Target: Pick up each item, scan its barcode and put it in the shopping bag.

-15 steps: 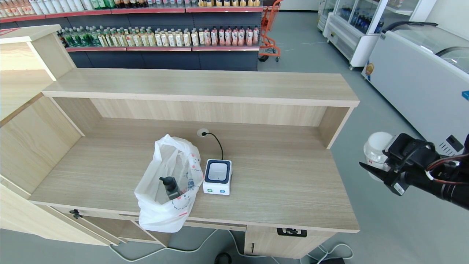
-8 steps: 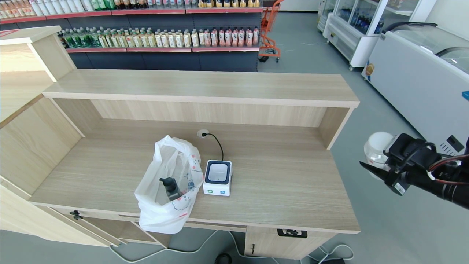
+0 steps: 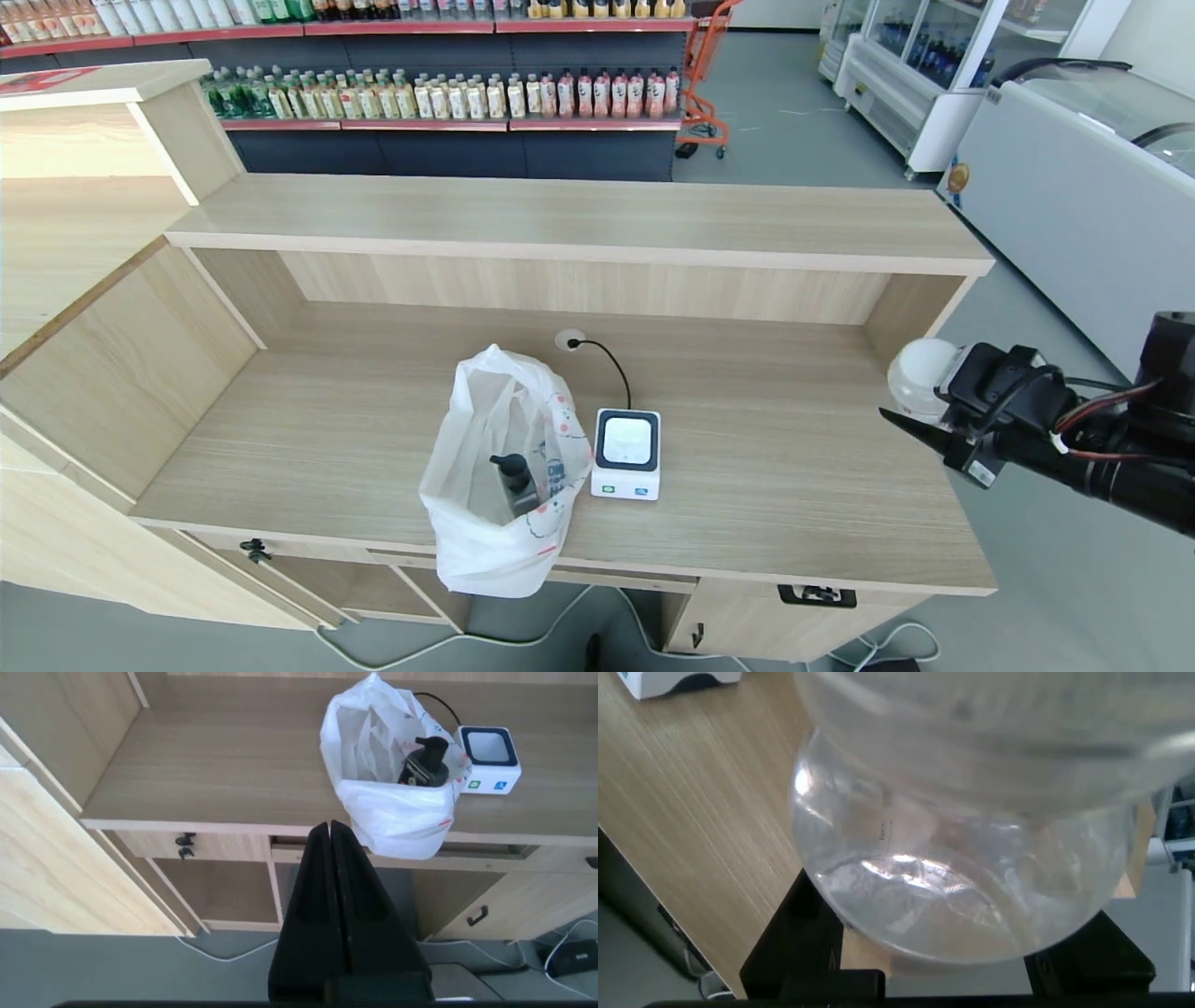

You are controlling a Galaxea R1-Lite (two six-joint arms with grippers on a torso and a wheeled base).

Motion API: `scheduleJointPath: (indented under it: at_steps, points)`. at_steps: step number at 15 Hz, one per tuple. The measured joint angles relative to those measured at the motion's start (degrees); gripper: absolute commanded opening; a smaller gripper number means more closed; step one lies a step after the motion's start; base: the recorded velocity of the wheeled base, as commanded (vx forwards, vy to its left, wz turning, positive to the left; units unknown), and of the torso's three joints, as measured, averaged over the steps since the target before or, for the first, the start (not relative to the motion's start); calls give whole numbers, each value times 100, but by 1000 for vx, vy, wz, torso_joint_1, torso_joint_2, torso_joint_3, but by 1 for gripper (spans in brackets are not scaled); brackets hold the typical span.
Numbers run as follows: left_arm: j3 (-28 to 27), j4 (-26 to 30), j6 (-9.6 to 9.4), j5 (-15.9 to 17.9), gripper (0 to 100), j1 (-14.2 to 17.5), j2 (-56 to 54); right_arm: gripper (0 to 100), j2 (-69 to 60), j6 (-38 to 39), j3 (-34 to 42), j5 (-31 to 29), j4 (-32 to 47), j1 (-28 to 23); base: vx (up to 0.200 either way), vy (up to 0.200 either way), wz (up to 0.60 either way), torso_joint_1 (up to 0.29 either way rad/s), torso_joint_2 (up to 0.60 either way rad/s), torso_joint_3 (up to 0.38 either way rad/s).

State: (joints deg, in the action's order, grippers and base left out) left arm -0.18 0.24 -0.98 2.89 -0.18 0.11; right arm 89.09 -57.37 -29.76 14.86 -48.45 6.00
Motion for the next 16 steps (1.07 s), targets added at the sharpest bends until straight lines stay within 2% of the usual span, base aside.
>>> scheduleJointPath:
  at_steps: [4, 7, 16]
  points:
    - [0, 0, -6, 0, 0, 0, 0, 0, 661, -282, -541, 433, -468, 128, 0, 200, 0, -1, 4, 1]
    - [0, 2, -6, 1, 0, -2, 0, 0, 1111, -380, -825, 618, -534, 336, 0, 200, 0, 7, 1, 2]
    - [0, 2, -15, 0, 0, -4, 0, 0, 2133, -739, -976, 1201, -1341, 486, 0, 0, 0, 0, 0, 0]
